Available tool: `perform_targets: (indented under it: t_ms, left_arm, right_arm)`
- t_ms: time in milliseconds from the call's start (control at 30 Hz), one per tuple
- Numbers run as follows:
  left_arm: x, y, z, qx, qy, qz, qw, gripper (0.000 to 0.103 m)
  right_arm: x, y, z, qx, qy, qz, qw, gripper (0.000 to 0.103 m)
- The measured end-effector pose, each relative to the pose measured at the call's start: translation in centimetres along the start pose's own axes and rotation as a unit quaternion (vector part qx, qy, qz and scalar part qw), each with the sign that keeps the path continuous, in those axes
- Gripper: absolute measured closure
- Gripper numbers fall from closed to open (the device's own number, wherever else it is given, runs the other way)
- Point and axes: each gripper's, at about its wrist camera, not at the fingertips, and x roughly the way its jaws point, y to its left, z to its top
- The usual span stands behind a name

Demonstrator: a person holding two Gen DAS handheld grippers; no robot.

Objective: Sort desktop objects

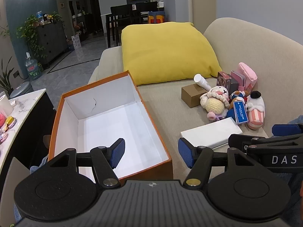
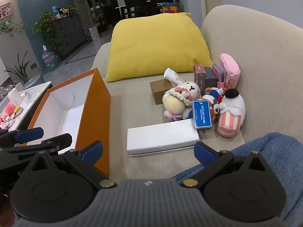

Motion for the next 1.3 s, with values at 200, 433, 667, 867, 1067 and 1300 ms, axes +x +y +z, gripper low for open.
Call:
perform_targets:
  t_ms: [200, 433, 667, 867, 1067, 1300]
  left_arm:
    - [0.06, 0.07, -0.2, 0.009, -0.002, 0.002, 1.0, 0.029]
    - [0.06, -0.05, -0.12, 0.01, -0.001, 0.005, 0.9999, 0.029]
    - [0.06, -0.05, -0.15, 0.009, -0.001, 0.004, 0.9999, 0.029]
    - [0.11, -0.08, -0.11, 0.011, 0.0, 0.002, 0.9999, 0.029]
    - [0.12, -0.11, -0.13, 0.01, 0.001, 0.0, 0.9999, 0.029]
    - [0.2, -0.4, 0.1, 0.011, 0.001, -0.008, 0.9999, 0.029]
  right_arm:
    - [0.25, -0.08, -0.06, 0.0, 0.004, 0.0, 1.0, 0.001]
    - [0.42, -0.04, -0.13, 0.0, 0.003, 0.001, 1.0, 0.001]
    - [0.57, 0.04, -0.23, 0.0, 0.006, 0.001, 1.0, 0.001]
    - [0.6, 0.0, -0.21, 0.0, 0.006, 0.001, 1.0, 0.001]
    - [0.63, -0.06, -0.22, 0.001, 0.006, 0.001, 1.0, 0.001]
    - [0.71, -0.6, -0.32, 0.008, 0.008, 0.002, 1.0, 0.001]
